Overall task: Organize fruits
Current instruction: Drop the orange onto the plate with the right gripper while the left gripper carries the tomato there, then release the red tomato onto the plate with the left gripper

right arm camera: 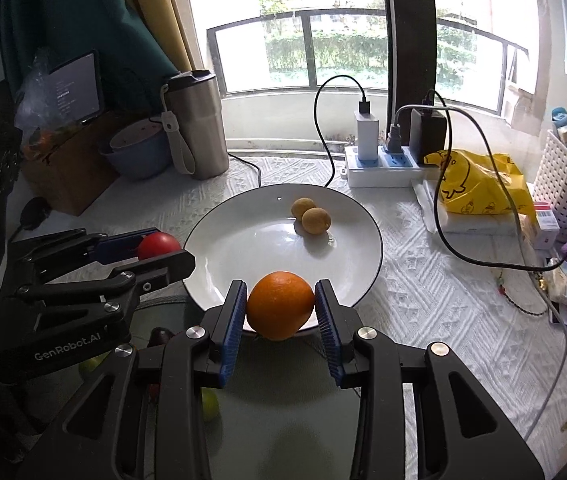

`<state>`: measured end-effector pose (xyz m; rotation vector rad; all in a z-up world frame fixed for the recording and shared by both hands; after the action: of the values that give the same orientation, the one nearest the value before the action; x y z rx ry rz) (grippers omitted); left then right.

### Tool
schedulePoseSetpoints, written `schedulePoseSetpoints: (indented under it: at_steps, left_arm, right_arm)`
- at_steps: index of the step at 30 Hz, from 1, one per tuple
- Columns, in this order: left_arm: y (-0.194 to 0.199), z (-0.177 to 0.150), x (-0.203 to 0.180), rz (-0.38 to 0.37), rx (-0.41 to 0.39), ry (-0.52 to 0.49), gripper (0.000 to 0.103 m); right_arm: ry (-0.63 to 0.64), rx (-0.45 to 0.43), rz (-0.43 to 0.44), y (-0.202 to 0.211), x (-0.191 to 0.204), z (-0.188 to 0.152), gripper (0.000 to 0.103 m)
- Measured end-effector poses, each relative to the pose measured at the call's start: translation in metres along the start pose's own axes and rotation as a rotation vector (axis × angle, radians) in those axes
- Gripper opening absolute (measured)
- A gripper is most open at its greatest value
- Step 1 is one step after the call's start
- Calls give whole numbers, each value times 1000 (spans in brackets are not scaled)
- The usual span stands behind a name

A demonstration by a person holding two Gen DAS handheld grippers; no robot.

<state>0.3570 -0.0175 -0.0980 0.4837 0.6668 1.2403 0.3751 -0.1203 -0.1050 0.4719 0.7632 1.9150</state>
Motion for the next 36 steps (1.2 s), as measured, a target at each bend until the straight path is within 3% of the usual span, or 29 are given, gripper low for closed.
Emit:
schedulePoseSetpoints:
  at_steps: [21,36]
  left_arm:
    - [-27,2,15,12,61,62,42]
    - [9,4,8,10,-8,76,45]
  right_arm:
    - [-17,41,-2,-28,-6,-1,38]
    - [-5,-6,-29,8,4,0,38]
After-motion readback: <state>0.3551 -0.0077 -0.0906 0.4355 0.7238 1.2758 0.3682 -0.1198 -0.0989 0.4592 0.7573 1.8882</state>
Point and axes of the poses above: each gripper's, at about its wrist camera, not at the fingertips, and y roughly against the way its jaws point, x to its left, z to its top, the point moved 6 cm from there along -y, roughly the way its jaws point, and after that the axes turned 7 degrees about -z, right-handed, at the moved point
